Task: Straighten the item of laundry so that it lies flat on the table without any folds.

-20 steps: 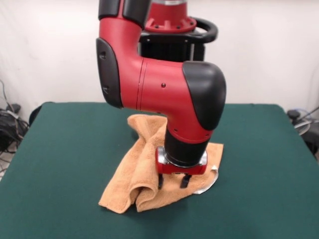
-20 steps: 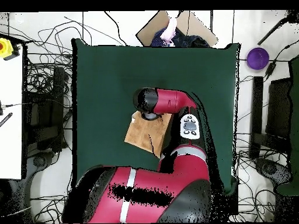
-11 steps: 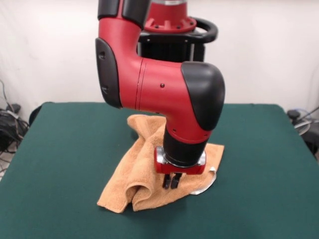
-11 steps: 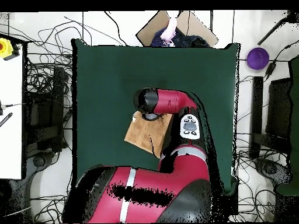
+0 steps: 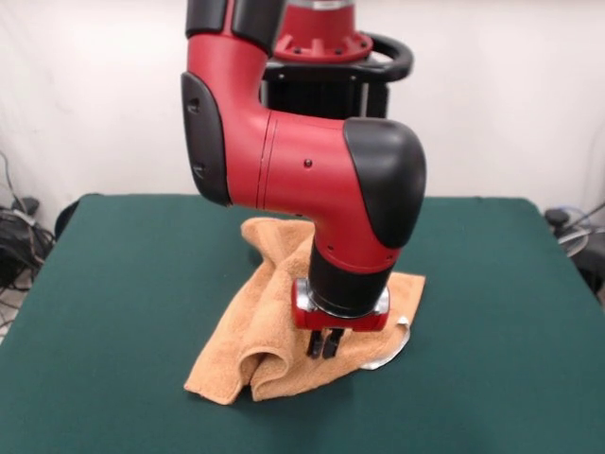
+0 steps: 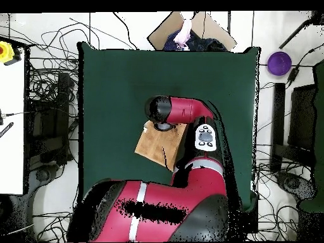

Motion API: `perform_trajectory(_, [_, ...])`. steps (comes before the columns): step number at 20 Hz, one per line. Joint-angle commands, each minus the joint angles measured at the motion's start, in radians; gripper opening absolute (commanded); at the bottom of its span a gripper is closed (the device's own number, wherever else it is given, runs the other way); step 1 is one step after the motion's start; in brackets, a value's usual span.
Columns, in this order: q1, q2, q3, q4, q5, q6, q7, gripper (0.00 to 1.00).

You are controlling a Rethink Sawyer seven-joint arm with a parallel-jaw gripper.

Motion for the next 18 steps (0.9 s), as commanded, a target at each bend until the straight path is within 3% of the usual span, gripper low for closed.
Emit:
perform_trajectory(1, [0.021,0.026,0.002,0.021,0.028,-0.027,0.223,0.0])
perform_trajectory(12, [0.028,0.023,0.005,-0.062,0.024,0.045,0.182,0.0])
perform_trajectory(18, [0.032,0.02,0.002,-0.056,0.028,0.048,0.192,0.0])
